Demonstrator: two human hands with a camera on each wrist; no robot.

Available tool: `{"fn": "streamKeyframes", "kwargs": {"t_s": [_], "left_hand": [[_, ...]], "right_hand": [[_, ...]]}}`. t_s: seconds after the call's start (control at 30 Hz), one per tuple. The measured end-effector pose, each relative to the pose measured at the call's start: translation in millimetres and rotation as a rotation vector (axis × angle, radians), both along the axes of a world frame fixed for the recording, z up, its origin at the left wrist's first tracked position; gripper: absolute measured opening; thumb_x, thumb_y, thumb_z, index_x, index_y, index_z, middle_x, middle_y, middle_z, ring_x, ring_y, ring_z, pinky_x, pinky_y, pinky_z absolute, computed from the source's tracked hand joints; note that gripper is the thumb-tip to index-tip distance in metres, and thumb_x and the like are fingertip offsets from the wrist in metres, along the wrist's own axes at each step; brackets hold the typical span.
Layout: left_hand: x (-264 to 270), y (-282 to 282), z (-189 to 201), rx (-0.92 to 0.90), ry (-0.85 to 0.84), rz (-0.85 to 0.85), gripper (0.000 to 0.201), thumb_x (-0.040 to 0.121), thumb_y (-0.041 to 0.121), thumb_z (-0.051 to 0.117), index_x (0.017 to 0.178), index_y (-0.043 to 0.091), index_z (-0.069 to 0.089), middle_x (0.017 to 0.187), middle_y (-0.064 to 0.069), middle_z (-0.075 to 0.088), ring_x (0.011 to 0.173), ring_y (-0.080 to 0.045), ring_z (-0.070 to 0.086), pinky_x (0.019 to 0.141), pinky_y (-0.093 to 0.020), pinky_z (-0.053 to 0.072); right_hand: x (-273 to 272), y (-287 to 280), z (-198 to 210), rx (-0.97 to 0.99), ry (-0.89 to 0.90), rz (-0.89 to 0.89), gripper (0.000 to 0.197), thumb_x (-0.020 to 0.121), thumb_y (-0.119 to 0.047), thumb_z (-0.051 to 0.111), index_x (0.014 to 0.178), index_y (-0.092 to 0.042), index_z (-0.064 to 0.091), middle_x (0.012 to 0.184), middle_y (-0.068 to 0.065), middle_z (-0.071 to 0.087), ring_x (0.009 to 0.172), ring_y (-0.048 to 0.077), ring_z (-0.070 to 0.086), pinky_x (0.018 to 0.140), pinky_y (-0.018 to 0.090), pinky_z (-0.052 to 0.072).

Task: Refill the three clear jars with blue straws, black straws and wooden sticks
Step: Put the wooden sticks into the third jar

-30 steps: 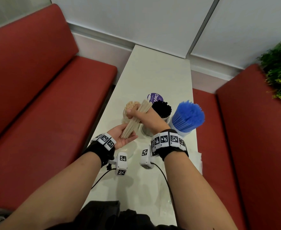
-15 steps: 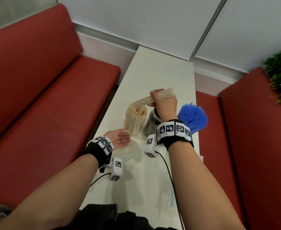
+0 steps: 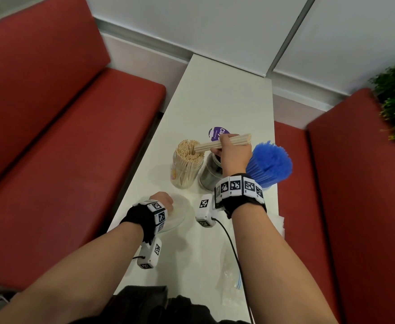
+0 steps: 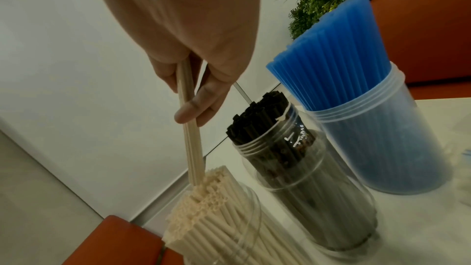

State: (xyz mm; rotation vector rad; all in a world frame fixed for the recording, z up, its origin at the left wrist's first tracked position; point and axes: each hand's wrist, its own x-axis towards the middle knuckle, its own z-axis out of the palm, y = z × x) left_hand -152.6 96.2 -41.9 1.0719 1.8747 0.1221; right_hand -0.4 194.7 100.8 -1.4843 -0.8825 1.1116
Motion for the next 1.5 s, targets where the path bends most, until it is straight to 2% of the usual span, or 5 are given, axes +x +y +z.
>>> {"fn": "streamKeyframes", "kwargs": {"t_s": [0.23,0.57,0.9,1.07,1.5], "left_hand": [[3.8,3.4,-10.2,-0.063,0.117,-0.138,0.044,0.096,0.013,0.061,0.139,0.013,0.055,0.144,-0.008,0.053,0.134,-0.026,0.05,0.111,-0.031,0.039],[4.0,-1.4,-15.0,-0.03,0.29,-0.288,0.036,0.099,0.023,0.055,0.133,0.011,0.056,0.137,-0.012,0.057,0.128,-0.03,0.055,0.11,-0.039,0.041],[11.1,-12.6,0.6,0.008,0.427,-0.38,0.046,0.108,0.019,0.037,0.151,0.005,0.031,0.149,-0.017,0.042,0.139,-0.034,0.044,0.114,-0.038,0.032],[14.3,-9.0,-18.4,-0.069,0.271,-0.355,0.036,0.105,0.009,0.046,0.139,-0.003,0.05,0.143,-0.02,0.053,0.132,-0.032,0.052,0.106,-0.034,0.043],[5.8,-12.5,-43.0,-0.041,0.219,-0.279,0.052,0.108,0.027,0.033,0.155,0.004,0.027,0.161,-0.011,0.03,0.149,-0.022,0.029,0.124,-0.038,0.017]], "right_hand": [[-13.1,1.4,0.2,-0.01,0.101,0.023,0.014,0.085,-0.003,0.071,0.098,0.003,0.072,0.084,0.012,0.072,0.068,0.021,0.074,0.063,0.03,0.063],[-2.2,3.2,-12.9,-0.029,0.062,-0.067,0.013,0.084,-0.01,0.071,0.092,0.0,0.072,0.066,-0.004,0.073,0.063,0.018,0.075,0.077,0.057,0.061],[-20.9,1.3,-11.9,0.118,-0.453,0.244,0.011,0.09,-0.018,0.067,0.079,-0.015,0.071,0.07,-0.001,0.07,0.071,0.022,0.072,0.064,0.035,0.06],[-31.8,4.4,-22.0,0.047,-0.618,0.447,0.021,0.09,-0.012,0.065,0.07,-0.01,0.061,0.076,0.013,0.068,0.075,0.032,0.067,0.077,0.05,0.056],[-52.3,4.5,-40.4,0.392,-0.915,0.637,0.043,0.109,-0.015,0.039,0.15,-0.005,0.044,0.16,0.016,0.034,0.152,0.031,0.022,0.123,0.042,0.021]]}}
